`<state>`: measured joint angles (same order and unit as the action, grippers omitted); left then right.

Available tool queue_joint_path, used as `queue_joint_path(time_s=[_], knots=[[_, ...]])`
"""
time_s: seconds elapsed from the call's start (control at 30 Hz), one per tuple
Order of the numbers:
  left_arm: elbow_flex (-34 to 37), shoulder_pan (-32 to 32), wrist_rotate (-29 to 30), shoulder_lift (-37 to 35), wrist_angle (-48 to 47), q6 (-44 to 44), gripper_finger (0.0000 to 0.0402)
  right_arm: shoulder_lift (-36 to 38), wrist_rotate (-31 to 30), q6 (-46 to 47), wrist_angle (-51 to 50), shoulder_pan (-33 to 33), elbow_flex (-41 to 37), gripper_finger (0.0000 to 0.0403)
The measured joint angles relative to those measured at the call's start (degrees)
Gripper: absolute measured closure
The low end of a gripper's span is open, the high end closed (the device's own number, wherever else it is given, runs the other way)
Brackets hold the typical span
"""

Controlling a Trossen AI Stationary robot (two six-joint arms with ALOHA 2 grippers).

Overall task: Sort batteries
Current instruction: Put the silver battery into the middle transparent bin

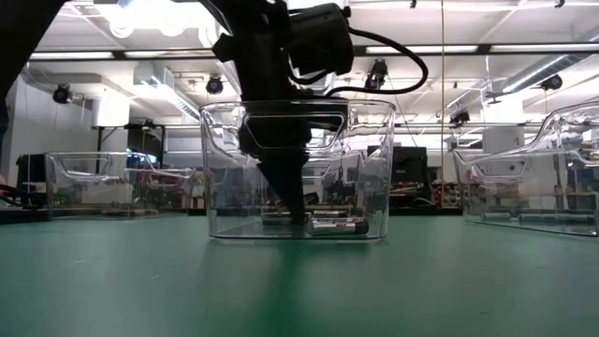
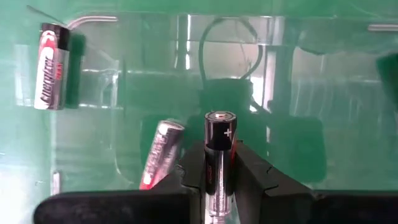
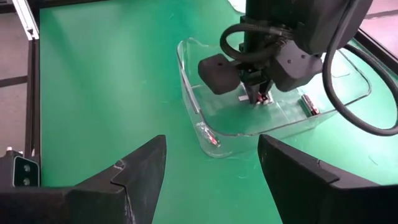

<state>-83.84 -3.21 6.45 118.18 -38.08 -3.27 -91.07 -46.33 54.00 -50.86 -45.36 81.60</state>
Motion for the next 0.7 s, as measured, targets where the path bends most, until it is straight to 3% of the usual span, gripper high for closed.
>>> queue_joint_path(time_s=[0.23,0.47,0.7], knots=[[-0.2,-0.2,0.0,-0.6,0.3,0.1,0.0374,0.0,0.0,0.0,0.0,0.0,0.0,0.0152],[-4.6,-3.4,-0.8,-2.5,-1.2,-1.1,0.0374,0.0,0.4,0.0,-1.6,0.0,0.0,0.0158],[-3.3,-4.7,-3.5,-0.5,-0.9,-2.9,0.0374,0.0,1.7,0.4,-2.0,0.0,0.0,0.0150]])
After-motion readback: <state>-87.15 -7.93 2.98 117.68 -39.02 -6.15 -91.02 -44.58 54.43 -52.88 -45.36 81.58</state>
